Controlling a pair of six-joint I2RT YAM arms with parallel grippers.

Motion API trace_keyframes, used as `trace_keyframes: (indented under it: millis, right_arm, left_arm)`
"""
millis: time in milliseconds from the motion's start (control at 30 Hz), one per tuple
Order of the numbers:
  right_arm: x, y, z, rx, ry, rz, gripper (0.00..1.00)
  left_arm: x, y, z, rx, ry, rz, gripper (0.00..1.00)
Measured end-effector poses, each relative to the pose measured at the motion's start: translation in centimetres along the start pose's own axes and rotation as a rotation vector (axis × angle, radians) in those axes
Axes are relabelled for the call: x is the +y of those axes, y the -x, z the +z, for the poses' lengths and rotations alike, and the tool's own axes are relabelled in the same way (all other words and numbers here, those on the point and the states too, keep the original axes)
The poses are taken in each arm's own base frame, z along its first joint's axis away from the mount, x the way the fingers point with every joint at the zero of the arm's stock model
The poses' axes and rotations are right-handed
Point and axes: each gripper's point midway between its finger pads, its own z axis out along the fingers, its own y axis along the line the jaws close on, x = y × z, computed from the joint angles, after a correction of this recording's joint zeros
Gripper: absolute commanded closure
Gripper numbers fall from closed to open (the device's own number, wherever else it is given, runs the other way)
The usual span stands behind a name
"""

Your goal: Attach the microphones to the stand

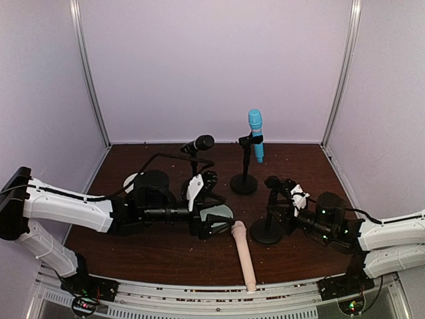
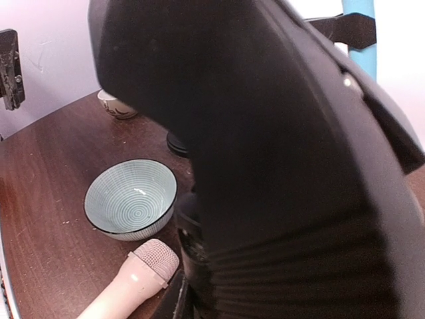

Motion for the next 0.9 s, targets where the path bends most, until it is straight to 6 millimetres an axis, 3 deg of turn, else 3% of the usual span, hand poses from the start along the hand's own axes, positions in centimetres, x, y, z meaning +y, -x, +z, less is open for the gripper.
trace_keyframes:
  millis: [300,600,733,900]
  right_arm:
    - [1.6,0.1,0.7,-0.002,0.094,-0.013,0.99]
    - [2.0,0.4,0.8,0.004,0.111,0.005,0.47]
    - [1.7,2.5,-0.4,-0.047,0.1,0.042,0.36]
    - [1.1,5.0,-3.1,-0.12,0.075,0.123,0.3]
  left_arm:
    - [-0.3,-0.9,-0.2,0.014,-0.015,0.001,0.21]
    - [-0.3,-0.9,-0.2,0.013,-0.016,0.007,0.21]
    - [-0.1,-1.1,-0.2,0.022,-0.007,0.006,0.2]
    - [0.8,-1.9,-0.2,0.058,0.046,-0.004,0.13]
